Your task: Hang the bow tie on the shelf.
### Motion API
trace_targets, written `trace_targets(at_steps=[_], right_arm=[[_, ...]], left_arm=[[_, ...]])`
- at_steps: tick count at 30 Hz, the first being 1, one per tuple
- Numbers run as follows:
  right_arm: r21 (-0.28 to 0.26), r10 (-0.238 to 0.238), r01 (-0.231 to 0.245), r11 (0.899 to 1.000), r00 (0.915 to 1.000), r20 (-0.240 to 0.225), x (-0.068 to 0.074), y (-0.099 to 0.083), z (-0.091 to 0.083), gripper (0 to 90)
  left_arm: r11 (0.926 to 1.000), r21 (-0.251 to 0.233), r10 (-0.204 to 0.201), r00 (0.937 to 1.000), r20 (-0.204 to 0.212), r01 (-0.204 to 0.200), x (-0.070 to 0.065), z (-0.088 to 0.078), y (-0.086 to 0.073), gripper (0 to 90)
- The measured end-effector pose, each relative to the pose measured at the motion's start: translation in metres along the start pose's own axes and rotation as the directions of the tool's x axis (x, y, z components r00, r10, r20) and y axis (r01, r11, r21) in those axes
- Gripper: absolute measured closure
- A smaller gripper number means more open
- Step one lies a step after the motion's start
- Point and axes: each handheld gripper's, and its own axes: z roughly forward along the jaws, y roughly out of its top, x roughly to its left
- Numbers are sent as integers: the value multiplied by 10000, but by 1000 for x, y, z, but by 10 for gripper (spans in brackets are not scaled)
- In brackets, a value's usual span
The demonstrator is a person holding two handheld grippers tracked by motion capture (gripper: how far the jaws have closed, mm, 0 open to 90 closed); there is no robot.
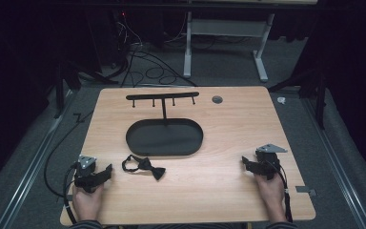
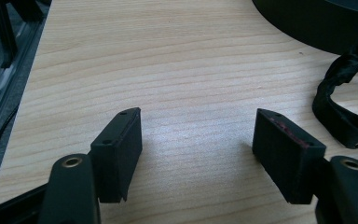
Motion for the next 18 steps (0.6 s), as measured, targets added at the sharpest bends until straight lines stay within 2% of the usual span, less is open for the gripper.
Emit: trace_targets(at_steps=[18], right_arm=[[12,-201,202,9998,9996,-183,1,0,0,335]], left_arm=[[10000,24,-8,10000,14,8,0,0,0,320]])
